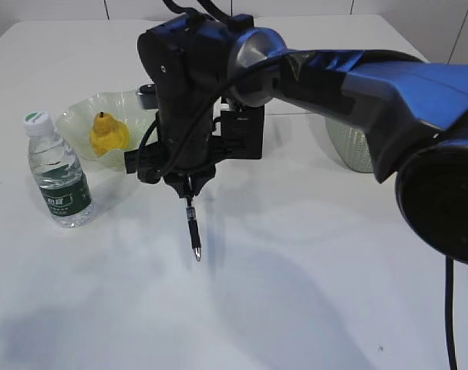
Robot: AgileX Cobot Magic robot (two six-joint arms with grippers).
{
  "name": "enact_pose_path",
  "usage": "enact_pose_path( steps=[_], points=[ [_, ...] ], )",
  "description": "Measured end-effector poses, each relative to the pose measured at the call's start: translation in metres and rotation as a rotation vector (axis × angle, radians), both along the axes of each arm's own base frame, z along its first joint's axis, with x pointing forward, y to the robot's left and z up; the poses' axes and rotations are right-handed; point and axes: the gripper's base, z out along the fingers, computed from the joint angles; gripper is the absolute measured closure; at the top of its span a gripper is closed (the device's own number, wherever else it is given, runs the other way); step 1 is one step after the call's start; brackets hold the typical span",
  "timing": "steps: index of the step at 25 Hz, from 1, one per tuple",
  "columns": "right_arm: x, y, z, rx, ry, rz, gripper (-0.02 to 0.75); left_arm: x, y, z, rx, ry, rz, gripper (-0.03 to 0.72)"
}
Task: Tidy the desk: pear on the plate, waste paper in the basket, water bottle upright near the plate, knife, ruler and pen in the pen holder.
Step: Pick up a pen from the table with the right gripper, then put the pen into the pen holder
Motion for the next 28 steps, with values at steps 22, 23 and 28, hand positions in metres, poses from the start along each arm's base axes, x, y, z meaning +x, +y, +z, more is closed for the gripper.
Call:
enact_pose_path(
  steps=[22,23,28],
  points=[
    [0.005,-0.006,0.049,-0.069,-0.173,0.212,0.566,0.000,0.000,0.000,0.001,0.000,0.000,0.414],
    [0.005,-0.007,0.050,-0.070,-0.173,0.216,0.566,0.000,0.000,0.000,0.001,0.000,0.000,0.414],
    [0.002,-0.009,0.064,-0.070,-0.195,0.239,0.566,0.000,0.000,0.000,0.001,0.000,0.000,0.414]
  ],
)
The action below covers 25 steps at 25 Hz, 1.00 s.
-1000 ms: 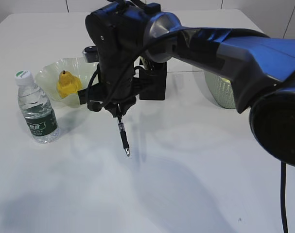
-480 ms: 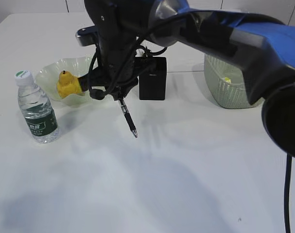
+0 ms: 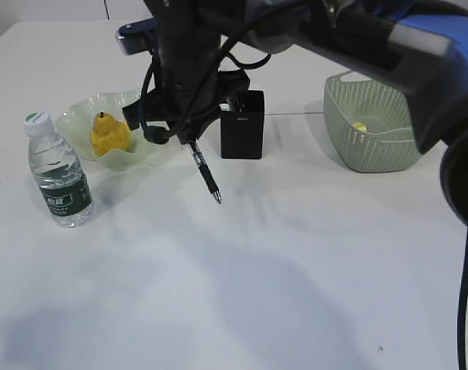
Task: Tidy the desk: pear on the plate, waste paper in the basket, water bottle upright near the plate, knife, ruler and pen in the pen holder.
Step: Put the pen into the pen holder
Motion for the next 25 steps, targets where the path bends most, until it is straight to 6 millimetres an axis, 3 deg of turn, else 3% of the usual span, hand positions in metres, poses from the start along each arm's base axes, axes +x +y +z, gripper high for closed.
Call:
enact_pose_path(
  steps=[13,25],
  points=[
    [-0.014,-0.022,0.079,0.027,-0.210,0.013,0.566,0.000,0.000,0.000,0.002,0.000,0.000,0.414],
    [-0.007,-0.017,0.088,0.058,-0.328,0.084,0.566,0.000,0.000,0.000,0.002,0.000,0.000,0.414]
  ],
)
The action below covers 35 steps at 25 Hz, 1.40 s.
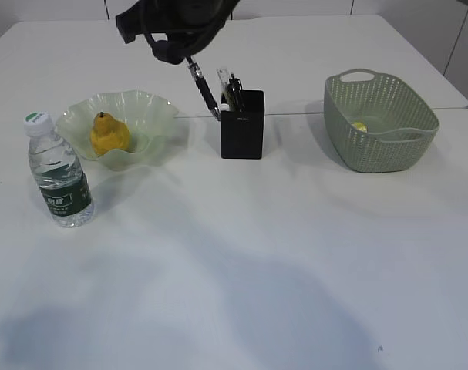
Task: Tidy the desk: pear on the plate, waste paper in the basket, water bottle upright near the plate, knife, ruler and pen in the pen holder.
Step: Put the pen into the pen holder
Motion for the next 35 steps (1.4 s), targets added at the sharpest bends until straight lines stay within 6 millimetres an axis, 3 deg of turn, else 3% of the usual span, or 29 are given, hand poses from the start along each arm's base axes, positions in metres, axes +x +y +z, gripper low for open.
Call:
enact_pose_path(
  steps=[5,17,24,29,35],
  points=[
    [0.006,0.002,0.005,0.012,-0.082,0.032,0.566,0.000,0.000,0.000,0.001,0.000,0.000,0.414],
    [0.035,-0.023,0.018,0.063,-0.248,0.021,0.566,0.003,0.000,0.002,-0.003,-0.036,-0.005,0.414],
    [0.046,-0.026,-0.002,0.062,-0.283,0.054,0.566,0.005,-0.001,0.003,-0.004,-0.068,-0.010,0.414],
    [0.043,-0.026,-0.013,0.059,-0.310,0.098,0.566,0.006,-0.001,0.004,-0.005,-0.078,-0.011,0.414],
    [0.028,-0.035,-0.013,0.078,-0.386,0.159,0.566,0.007,-0.001,0.004,-0.006,-0.088,-0.013,0.414]
  ],
)
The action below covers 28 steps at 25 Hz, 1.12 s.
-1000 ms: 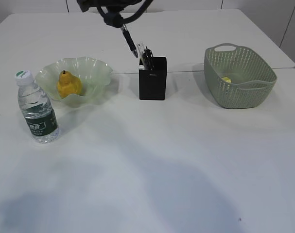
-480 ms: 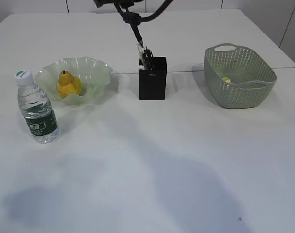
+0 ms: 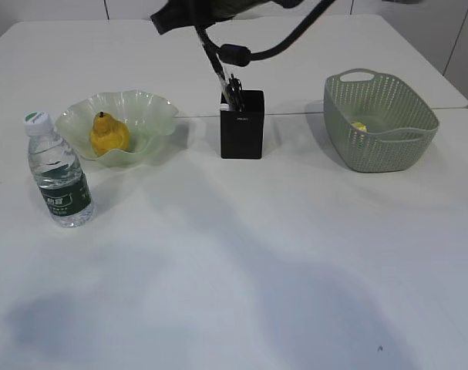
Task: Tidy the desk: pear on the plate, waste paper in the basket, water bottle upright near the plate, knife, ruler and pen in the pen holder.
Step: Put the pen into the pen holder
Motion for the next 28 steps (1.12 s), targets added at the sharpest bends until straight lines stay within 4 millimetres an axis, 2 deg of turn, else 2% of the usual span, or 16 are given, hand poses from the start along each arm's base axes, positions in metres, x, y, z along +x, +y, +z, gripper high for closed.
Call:
enact_pose_path(
  steps=[4,9,20,28],
  points=[
    [-0.003,-0.005,-0.010,0.025,-0.031,0.034,0.566,0.000,0.000,0.000,0.000,0.000,0.000,0.414],
    [0.005,-0.019,-0.024,0.097,-0.047,0.023,0.566,0.000,0.000,0.000,0.000,0.000,0.000,0.414],
    [0.027,-0.054,-0.011,0.218,-0.204,0.014,0.566,0.000,0.000,0.000,0.000,0.000,0.000,0.414],
    [0.048,-0.066,-0.043,0.223,-0.183,-0.011,0.566,0.000,0.000,0.000,0.000,0.000,0.000,0.414]
  ],
)
